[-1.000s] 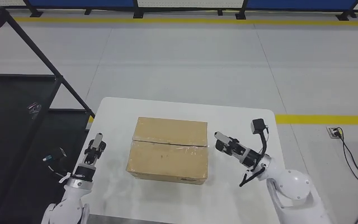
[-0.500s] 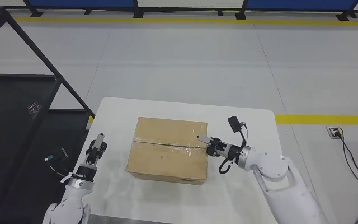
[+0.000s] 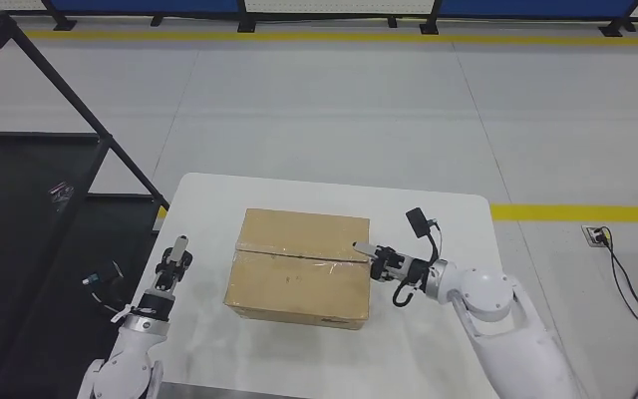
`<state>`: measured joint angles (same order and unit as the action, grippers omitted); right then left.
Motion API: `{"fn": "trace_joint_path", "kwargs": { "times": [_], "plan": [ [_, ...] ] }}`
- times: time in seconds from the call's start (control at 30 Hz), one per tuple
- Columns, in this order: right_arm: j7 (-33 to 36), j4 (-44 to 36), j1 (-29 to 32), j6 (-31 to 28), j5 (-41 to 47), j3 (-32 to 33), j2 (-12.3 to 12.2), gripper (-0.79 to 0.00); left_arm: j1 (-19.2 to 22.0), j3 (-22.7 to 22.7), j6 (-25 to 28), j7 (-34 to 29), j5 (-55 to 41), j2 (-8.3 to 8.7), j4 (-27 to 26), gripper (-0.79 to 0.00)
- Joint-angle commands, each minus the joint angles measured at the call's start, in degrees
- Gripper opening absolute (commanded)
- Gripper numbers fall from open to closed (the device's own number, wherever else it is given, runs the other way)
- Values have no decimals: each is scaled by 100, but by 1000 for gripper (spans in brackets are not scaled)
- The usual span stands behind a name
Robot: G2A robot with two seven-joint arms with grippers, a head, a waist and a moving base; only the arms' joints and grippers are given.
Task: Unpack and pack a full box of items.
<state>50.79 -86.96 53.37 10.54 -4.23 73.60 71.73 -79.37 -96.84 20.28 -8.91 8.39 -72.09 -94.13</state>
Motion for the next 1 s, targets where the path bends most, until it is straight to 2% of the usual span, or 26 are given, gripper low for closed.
{"fn": "trace_joint_path", "kwargs": {
  "times": [0.0,0.4,0.73,0.97],
  "plan": [
    [-8,66,-49,-12,15,-54,4,0,4,5,-4,11,0,1,5,0],
    [-42,412,-302,-287,194,-311,24,0,54,28,-48,49,5,9,55,0],
    [27,927,-635,-130,224,-619,62,0,74,19,-53,49,-15,20,75,0],
    [-362,921,-510,-248,394,-322,16,0,70,-29,-41,47,-50,32,84,0]
  ]
}}
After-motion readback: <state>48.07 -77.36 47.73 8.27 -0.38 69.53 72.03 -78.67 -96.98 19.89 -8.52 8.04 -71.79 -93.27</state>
